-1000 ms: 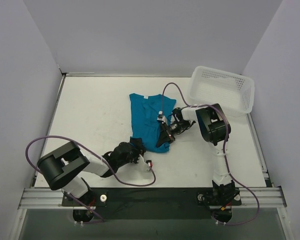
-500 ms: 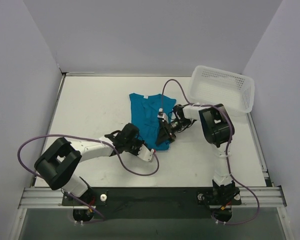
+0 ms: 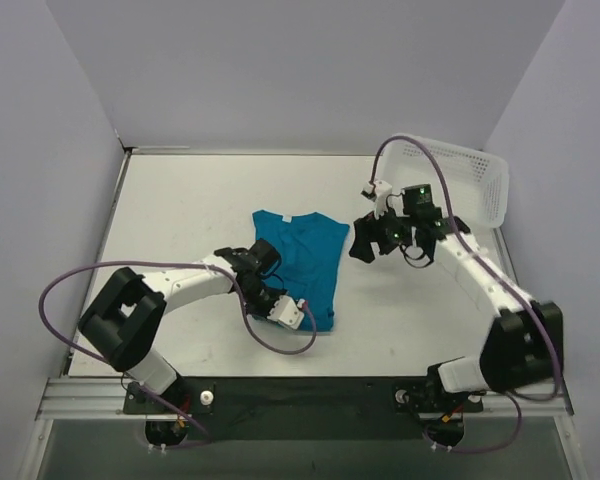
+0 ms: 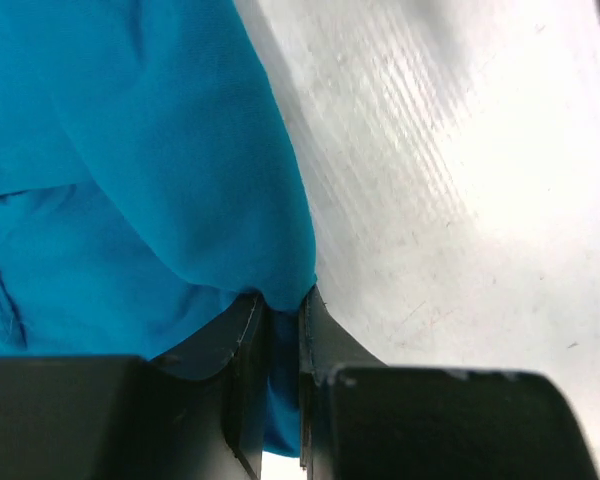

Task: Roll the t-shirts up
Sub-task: Roll the T-shirt to the center of the board.

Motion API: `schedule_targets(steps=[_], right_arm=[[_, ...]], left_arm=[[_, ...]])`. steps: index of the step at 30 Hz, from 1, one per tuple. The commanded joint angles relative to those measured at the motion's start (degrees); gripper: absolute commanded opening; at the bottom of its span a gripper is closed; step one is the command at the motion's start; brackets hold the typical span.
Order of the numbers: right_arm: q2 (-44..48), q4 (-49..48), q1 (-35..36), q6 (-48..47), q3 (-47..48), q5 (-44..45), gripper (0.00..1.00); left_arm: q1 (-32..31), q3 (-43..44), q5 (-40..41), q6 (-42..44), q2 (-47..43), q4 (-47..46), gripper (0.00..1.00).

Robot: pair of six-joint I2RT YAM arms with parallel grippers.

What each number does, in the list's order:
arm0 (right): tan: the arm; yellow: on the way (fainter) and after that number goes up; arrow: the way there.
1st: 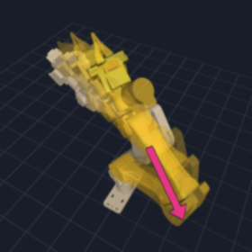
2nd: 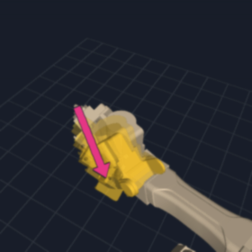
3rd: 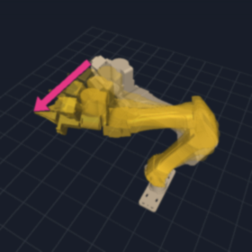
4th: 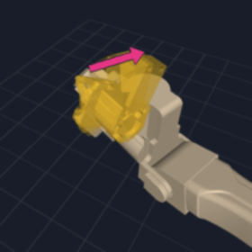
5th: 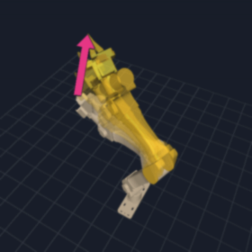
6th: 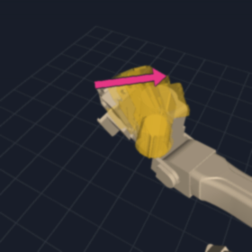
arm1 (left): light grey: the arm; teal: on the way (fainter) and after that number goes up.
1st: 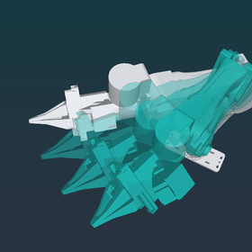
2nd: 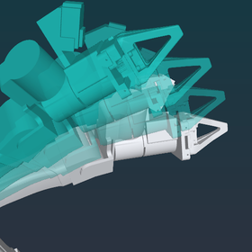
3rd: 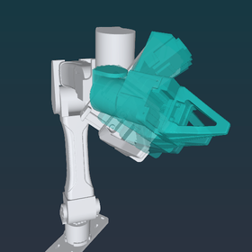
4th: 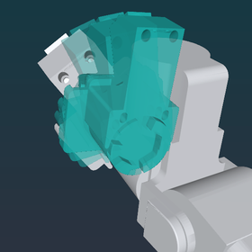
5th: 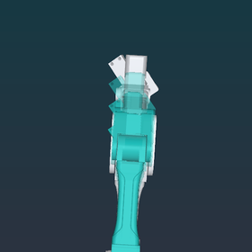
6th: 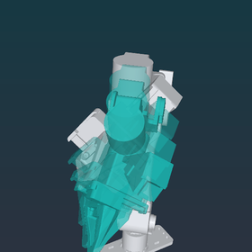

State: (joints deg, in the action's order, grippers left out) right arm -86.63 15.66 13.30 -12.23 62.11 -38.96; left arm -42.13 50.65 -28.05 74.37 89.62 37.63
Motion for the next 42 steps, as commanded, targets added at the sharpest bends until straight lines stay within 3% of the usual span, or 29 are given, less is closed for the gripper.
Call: schedule_targets(steps=[1,3,6,7,13,18,24,35,38,42], right_arm=[[22.09,-11.79,8.21,-8.25,-12.08,13.91,0.80],[26.68,-8.82,9.02,-7.72,-14.64,9.81,1.00],[28.53,0.84,15.33,-12.62,-16.13,9.34,1.00],[30.54,2.25,20.40,-14.56,-17.79,12.73,1.00],[43.20,-10.91,33.35,-25.29,-36.25,18.04,1.00],[38.48,-15.38,38.38,-25.57,-37.41,16.03,0.98],[29.51,-28.02,40.92,-20.65,-36.62,15.75,0.91],[18.43,-36.40,41.28,-23.19,-37.15,12.86,0.89],[16.41,-36.23,40.49,-24.07,-37.06,11.54,0.84],[13.08,-35.09,39.52,-24.86,-35.83,10.48,0.71]], left_arm=[[1.43,8.92,-9.55,0.86,6.95,14.39,0.00],[1.96,11.73,-10.96,1.65,8.63,17.65,0.00],[2.49,13.24,-11.76,2.62,11.27,20.46,0.00],[2.49,14.03,-11.94,2.80,12.32,21.25,0.00],[3.54,17.19,-14.48,6.40,17.06,27.93,0.00],[5.30,20.27,-16.59,7.72,20.76,32.07,0.00],[6.36,22.29,-16.77,7.98,22.78,32.51,0.00],[6.89,25.81,-18.97,8.60,25.51,36.29,0.00],[6.89,26.34,-19.14,8.51,26.21,36.64,0.00],[6.97,26.60,-19.32,8.60,26.57,37.17,0.00]])
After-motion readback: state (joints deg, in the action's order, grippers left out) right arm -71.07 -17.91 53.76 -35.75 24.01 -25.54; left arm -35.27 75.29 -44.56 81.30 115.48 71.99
